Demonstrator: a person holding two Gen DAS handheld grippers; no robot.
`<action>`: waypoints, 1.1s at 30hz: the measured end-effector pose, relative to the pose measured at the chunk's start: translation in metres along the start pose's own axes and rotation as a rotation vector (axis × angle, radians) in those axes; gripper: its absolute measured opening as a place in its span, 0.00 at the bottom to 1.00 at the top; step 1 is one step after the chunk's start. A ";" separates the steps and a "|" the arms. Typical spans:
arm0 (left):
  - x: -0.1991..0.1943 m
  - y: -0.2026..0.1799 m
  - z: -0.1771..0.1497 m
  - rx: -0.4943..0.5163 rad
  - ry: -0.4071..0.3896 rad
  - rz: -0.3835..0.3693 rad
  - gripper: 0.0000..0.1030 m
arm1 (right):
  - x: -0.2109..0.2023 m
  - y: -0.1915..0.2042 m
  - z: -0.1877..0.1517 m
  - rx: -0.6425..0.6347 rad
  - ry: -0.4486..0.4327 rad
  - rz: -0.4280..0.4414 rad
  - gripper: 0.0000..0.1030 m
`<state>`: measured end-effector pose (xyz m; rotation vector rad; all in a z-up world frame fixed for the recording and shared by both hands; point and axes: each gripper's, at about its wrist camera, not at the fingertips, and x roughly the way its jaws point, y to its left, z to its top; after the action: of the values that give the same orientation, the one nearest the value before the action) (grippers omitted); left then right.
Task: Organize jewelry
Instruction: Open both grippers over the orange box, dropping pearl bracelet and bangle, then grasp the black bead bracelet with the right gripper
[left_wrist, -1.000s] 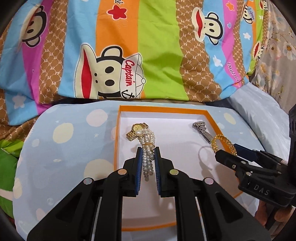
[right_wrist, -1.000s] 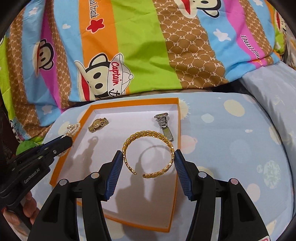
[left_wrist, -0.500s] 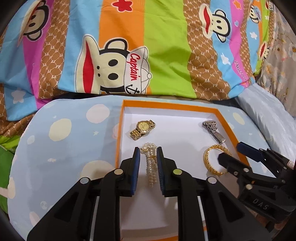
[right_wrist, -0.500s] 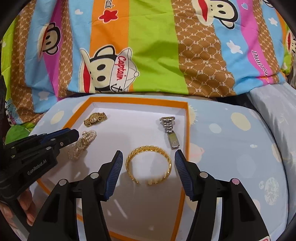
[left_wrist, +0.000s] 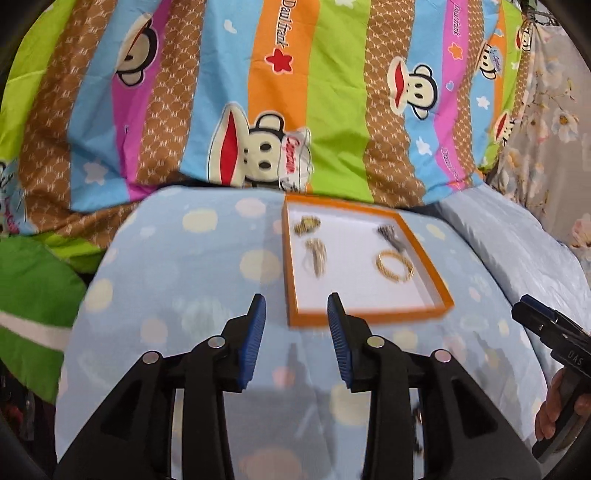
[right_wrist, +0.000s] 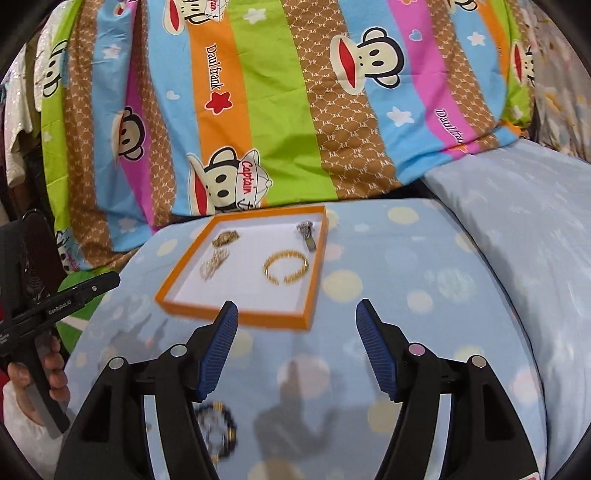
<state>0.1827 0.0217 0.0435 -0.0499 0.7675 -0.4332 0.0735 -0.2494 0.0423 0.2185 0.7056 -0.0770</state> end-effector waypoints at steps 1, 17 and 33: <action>-0.003 0.000 -0.012 -0.005 0.020 -0.007 0.32 | -0.005 0.002 -0.010 -0.003 -0.007 -0.015 0.64; -0.022 -0.037 -0.111 0.027 0.088 0.006 0.45 | -0.009 0.039 -0.092 -0.029 0.090 -0.001 0.64; -0.012 -0.048 -0.124 0.088 0.145 0.061 0.46 | -0.004 0.038 -0.093 -0.011 0.106 -0.003 0.64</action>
<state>0.0729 -0.0037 -0.0287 0.0878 0.8897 -0.4155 0.0168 -0.1917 -0.0170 0.2125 0.8120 -0.0652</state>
